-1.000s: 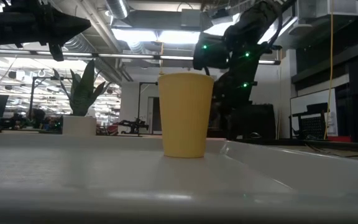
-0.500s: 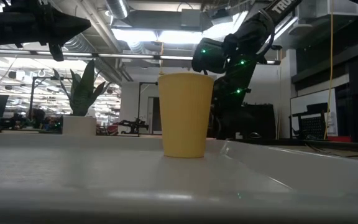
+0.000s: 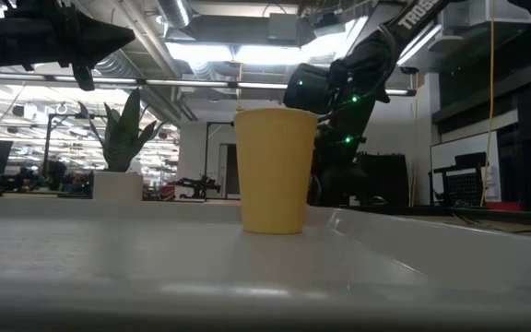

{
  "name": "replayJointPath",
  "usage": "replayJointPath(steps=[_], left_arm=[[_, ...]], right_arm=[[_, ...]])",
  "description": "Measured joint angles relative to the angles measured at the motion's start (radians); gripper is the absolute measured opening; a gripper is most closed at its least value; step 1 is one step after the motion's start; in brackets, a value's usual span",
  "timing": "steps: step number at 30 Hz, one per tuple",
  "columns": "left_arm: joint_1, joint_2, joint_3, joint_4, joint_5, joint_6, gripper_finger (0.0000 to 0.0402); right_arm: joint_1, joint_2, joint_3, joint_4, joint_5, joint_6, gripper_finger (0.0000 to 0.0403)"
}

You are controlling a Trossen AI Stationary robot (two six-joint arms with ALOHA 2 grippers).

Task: Pick and place plate/cup/fork/spoon on tray
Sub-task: Put the pink plate on the gray tray

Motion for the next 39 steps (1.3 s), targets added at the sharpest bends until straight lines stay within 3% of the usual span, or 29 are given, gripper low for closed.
replayJointPath(steps=[7,15,21,33,39], left_arm=[[0.000,0.000,0.000,-0.003,0.001,-0.002,0.0000],[0.000,0.000,0.000,-0.004,0.003,-0.002,0.0000],[0.000,0.000,0.000,-0.004,0.003,-0.002,0.0000],[0.000,0.000,0.000,-0.004,0.003,-0.002,0.0000],[0.000,0.000,0.000,-0.003,0.003,0.001,0.0000]], right_arm=[[-0.007,0.022,0.002,0.008,0.005,0.001,0.0083],[0.016,0.020,0.025,0.004,0.099,0.002,0.0015],[0.089,0.020,0.103,-0.087,0.128,0.041,0.0005],[0.269,0.020,0.509,-0.450,0.412,0.115,0.0002],[0.361,0.020,0.716,-0.601,0.462,0.212,0.0002]])
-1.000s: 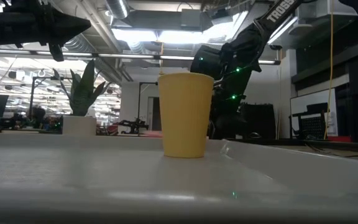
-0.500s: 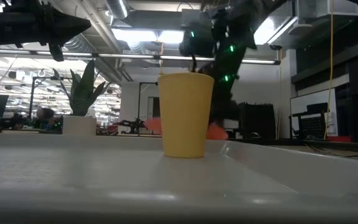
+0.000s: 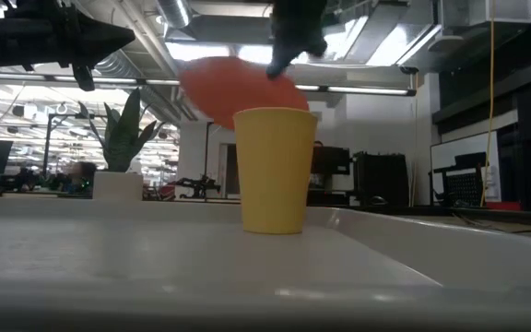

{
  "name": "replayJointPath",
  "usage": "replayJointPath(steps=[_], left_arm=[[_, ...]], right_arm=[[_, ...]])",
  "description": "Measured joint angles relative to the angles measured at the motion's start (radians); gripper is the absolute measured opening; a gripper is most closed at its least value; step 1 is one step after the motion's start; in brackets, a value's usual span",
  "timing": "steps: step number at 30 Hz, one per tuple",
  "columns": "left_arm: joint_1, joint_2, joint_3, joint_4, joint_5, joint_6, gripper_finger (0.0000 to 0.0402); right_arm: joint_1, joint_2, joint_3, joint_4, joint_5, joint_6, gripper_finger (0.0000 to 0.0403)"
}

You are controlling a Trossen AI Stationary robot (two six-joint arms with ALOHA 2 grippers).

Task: Pick and place plate/cup/fork/spoon on tray
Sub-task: Put the pink plate on the gray tray

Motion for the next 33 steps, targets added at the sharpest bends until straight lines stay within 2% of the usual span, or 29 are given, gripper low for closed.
replayJointPath(steps=[5,9,13,17,21,23,25,29,33], left_arm=[[0.000,0.000,0.000,0.000,0.000,0.000,0.0000],[0.000,0.000,0.000,0.000,0.000,0.000,0.0000],[0.000,0.000,0.000,0.028,-0.015,0.006,0.0000],[0.000,-0.005,0.001,0.062,-0.025,0.103,0.0000],[0.000,-0.021,0.035,0.031,0.050,0.106,0.0000],[0.000,-0.040,0.082,-0.052,0.123,0.106,0.0000],[0.000,-0.064,0.155,-0.208,0.154,0.108,0.0000],[0.000,-0.094,0.310,-0.549,0.095,0.088,0.0000],[0.000,-0.094,0.423,-0.727,0.059,0.046,0.0000]], right_arm=[[0.098,0.000,0.121,-0.073,0.095,0.138,0.0002],[0.181,-0.001,0.159,-0.053,0.144,0.262,0.0002],[0.268,-0.001,0.157,0.006,0.167,0.371,0.0002],[0.354,0.004,0.156,0.095,0.202,0.431,0.0002],[0.426,0.005,0.156,0.217,0.201,0.444,0.0002],[0.450,0.012,0.156,0.279,0.164,0.438,0.0002],[0.466,0.030,0.156,0.351,0.107,0.415,0.0002],[0.477,0.096,0.155,0.479,-0.021,0.339,0.0002],[0.478,0.152,0.155,0.513,-0.054,0.259,0.0002]])
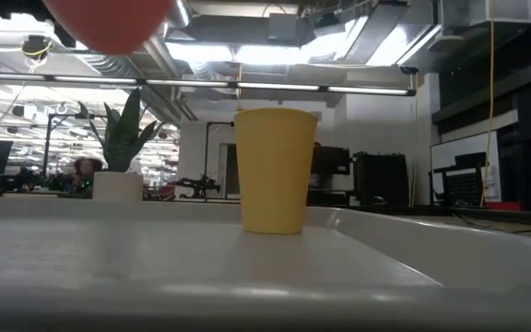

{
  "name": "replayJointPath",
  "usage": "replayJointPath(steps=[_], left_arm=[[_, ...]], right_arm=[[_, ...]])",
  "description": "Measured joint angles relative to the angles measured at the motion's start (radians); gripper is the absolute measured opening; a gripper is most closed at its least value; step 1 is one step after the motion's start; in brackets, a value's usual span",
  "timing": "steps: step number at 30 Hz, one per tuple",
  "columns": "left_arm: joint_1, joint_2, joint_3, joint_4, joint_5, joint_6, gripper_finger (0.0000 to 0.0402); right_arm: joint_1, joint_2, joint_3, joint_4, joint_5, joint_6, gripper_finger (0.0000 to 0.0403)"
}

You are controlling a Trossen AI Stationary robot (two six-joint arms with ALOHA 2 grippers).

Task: Pick and place plate/cup/fork/spoon on tray
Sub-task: Put the pink plate on the gray tray

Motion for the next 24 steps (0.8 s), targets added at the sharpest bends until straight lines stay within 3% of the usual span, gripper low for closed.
replayJointPath(steps=[4,13,24], left_arm=[[0.000,0.000,0.051,-0.091,-0.010,-0.027,0.0000],[0.000,0.000,0.057,-0.128,-0.010,-0.028,0.0000],[0.000,0.000,0.057,-0.134,-0.018,-0.028,0.0000]], right_arm=[[-0.003,0.046,0.000,0.010,-0.039,0.006,0.0002],[-0.005,0.147,-0.001,0.074,-0.125,-0.006,0.0002],[-0.017,0.179,-0.001,0.073,-0.239,-0.047,0.0002]])
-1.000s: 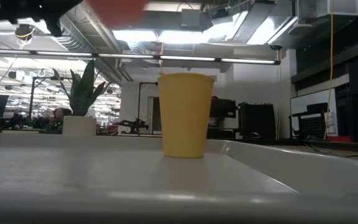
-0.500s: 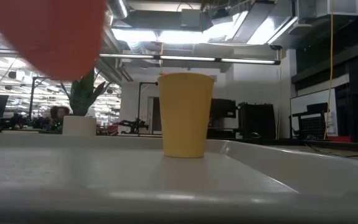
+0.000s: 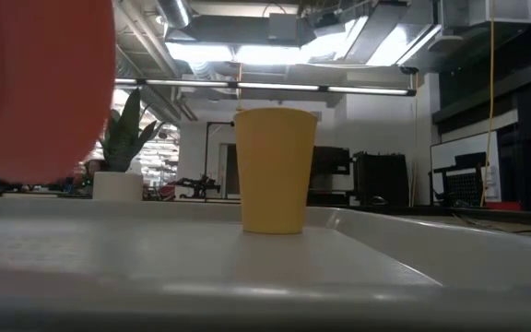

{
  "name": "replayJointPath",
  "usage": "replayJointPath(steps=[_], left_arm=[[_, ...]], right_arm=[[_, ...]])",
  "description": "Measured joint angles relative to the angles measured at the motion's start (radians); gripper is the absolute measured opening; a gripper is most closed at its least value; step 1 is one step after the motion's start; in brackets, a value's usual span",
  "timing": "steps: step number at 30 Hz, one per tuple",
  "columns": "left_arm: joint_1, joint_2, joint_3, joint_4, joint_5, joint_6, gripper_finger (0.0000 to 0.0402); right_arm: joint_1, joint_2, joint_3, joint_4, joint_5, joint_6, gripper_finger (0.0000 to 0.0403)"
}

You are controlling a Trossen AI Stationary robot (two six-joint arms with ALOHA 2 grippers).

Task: Pick and place plate/cup/fork/spoon on tray
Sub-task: Put the pink plate on the gray tray

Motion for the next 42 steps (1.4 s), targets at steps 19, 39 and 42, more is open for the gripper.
replayJointPath(steps=[19,39,42], left_arm=[[0.000,0.000,0.000,0.001,0.000,0.001,0.0000],[0.000,0.000,0.000,0.000,0.000,0.009,0.0000],[0.000,0.000,0.000,0.000,0.000,0.009,0.0000]], right_arm=[[-0.061,0.039,0.001,-0.170,-0.052,-0.059,0.0002],[-0.067,0.062,0.001,-0.234,-0.145,-0.061,0.0046],[-0.067,0.062,0.001,-0.241,-0.145,-0.061,0.0047]])
